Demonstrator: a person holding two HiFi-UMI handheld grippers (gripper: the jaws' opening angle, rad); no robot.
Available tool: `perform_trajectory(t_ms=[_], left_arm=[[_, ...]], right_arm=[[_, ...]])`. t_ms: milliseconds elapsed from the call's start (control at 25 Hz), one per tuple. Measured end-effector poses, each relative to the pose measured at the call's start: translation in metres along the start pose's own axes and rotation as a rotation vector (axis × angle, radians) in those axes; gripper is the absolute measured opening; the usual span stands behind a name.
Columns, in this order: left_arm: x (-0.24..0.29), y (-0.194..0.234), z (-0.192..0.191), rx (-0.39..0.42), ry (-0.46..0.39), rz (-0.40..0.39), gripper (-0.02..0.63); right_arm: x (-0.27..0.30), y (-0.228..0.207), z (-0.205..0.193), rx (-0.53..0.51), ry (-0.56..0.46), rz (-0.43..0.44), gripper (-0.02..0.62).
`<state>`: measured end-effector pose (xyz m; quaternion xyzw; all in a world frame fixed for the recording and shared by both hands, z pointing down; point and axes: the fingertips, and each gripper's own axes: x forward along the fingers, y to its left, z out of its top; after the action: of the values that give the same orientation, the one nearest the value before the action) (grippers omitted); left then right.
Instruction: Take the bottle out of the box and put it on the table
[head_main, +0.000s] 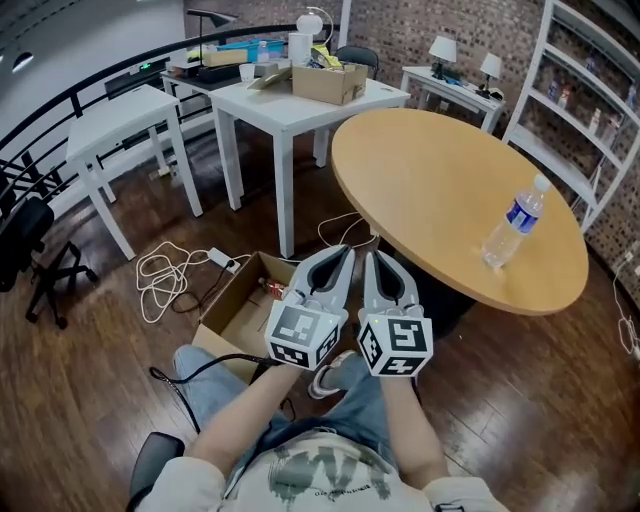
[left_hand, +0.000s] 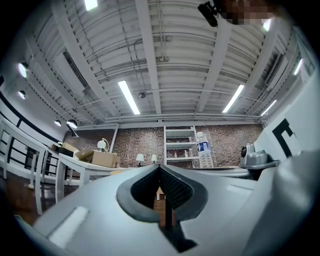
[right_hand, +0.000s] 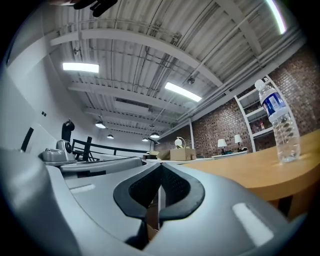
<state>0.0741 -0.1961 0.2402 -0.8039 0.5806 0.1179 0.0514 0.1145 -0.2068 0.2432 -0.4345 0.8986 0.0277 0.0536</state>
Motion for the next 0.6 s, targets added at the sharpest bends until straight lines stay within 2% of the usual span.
perform_trajectory(t_ms=[600], left_arm=[[0.006,-0.025,-0.014,-0.038,0.012,-0.042,-0.017]], right_arm=[[-0.018,-0.016,-0.002,-0.042,0.01,-0.043,-0.002]])
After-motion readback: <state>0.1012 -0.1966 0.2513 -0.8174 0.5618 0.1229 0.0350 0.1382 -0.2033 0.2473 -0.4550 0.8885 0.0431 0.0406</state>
